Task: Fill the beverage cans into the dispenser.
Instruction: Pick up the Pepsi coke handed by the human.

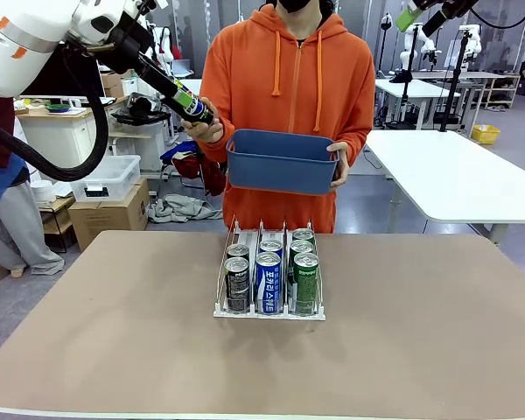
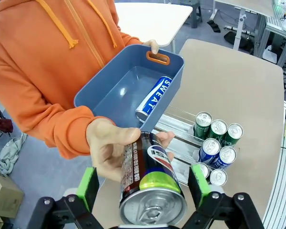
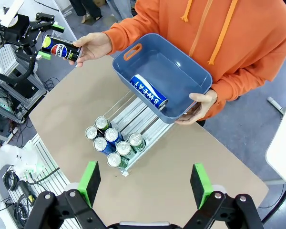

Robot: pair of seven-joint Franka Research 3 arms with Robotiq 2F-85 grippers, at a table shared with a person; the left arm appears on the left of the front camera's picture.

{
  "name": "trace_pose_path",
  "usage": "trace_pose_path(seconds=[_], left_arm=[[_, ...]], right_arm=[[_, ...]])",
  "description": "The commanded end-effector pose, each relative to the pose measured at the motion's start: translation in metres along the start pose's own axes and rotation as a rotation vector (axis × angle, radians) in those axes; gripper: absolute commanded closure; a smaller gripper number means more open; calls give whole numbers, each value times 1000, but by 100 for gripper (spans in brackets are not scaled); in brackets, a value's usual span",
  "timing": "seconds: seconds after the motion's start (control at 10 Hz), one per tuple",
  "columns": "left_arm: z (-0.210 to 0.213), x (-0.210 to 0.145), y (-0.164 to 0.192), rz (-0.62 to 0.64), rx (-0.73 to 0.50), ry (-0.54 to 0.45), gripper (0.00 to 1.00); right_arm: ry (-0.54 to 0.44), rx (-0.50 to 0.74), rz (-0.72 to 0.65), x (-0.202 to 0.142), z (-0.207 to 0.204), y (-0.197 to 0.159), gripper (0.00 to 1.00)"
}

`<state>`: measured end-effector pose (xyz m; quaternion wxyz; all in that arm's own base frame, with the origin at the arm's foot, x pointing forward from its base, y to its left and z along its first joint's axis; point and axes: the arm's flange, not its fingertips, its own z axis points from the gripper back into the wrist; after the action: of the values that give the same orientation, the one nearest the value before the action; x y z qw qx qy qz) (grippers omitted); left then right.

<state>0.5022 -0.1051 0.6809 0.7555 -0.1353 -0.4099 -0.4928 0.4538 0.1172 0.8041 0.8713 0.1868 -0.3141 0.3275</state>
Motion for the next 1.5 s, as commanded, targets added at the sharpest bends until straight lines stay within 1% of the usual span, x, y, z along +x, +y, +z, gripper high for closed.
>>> trace_pose_path(seconds=[0.0, 0.1, 0.2, 0.3, 0.4, 0.5, 0.6, 0.7, 0.8, 0.9, 1.3, 1.4], left_arm=[[0, 0, 0, 0, 0, 0, 0], [3, -1, -3, 30, 36, 47, 19], [6, -1, -4, 31, 41, 67, 20], [8, 0, -4, 26, 49, 79, 39], [9, 1, -5, 30, 54, 79, 40], [8, 1, -6, 32, 54, 83, 58], [8, 0, -5, 32, 50, 82, 59], [9, 0, -5, 37, 45, 75, 78], [9, -1, -7, 36, 42, 66, 79], [12, -1, -6, 39, 40, 57, 98], [14, 3, -10, 17, 18, 64, 100], [14, 3, -11, 13, 15, 62, 62]], right_arm=[[2, 1, 2, -1, 1, 0, 0], [2, 1, 2, -1, 1, 0, 0], [2, 1, 2, -1, 1, 0, 0], [2, 1, 2, -1, 1, 0, 0], [2, 1, 2, -1, 1, 0, 0], [2, 1, 2, -1, 1, 0, 0], [2, 1, 2, -1, 1, 0, 0], [2, 1, 2, -1, 1, 0, 0], [2, 1, 2, -1, 1, 0, 0], [2, 1, 2, -1, 1, 0, 0], [2, 1, 2, -1, 1, 0, 0], [2, 1, 2, -1, 1, 0, 0]])
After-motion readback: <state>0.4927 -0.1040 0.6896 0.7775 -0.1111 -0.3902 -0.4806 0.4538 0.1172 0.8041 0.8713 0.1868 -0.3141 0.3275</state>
